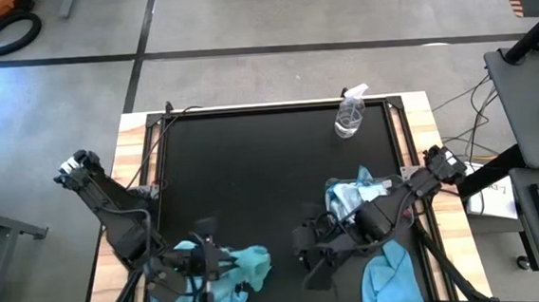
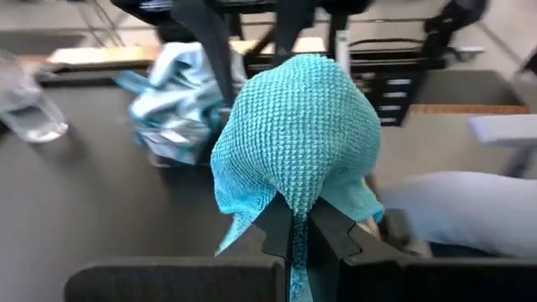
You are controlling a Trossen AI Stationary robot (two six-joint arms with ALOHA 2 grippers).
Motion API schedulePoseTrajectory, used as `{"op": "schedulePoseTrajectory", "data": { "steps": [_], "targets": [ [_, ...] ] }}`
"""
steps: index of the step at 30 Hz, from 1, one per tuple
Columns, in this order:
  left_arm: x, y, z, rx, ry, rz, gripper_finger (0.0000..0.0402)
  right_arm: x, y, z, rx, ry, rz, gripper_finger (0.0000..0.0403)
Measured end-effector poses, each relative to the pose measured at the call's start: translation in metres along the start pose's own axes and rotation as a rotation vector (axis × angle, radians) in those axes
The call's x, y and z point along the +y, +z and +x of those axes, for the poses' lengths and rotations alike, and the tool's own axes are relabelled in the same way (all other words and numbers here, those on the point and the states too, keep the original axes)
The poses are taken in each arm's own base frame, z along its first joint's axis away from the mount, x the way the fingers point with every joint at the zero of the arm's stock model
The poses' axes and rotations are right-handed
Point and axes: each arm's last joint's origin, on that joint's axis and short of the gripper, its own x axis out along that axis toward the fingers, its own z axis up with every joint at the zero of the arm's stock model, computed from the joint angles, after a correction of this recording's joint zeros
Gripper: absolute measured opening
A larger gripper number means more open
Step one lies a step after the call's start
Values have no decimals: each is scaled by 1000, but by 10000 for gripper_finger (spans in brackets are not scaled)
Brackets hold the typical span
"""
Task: Sort microfiber towel by color & place in baskets
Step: Put the blue microfiber towel into the left transparent bin
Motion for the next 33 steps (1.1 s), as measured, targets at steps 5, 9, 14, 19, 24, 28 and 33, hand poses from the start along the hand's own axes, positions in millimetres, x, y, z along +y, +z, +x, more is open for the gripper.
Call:
{"op": "schedulePoseTrajectory", "data": {
  "steps": [5,9,14,19,24,28,33],
  "targets": [
    [-5,5,-32,123,-46,-34,0,6,-13,-4,75,-27,68,164],
    [-4,-1,-60,241,-2,-67,0,18,-22,-7,85,-9,55,159],
    [1,-15,-85,332,110,-189,0,31,-31,-11,89,12,34,150],
    [-3,-36,-103,497,148,-360,0,39,-36,-13,89,21,73,144],
    [-20,-52,-112,581,120,-366,0,43,-39,-15,91,31,88,145],
    [-32,-62,-112,596,121,-319,0,43,-38,-15,90,29,91,145],
    [-46,-75,-101,609,163,-272,0,43,-38,-15,90,29,91,139]
  ]
}}
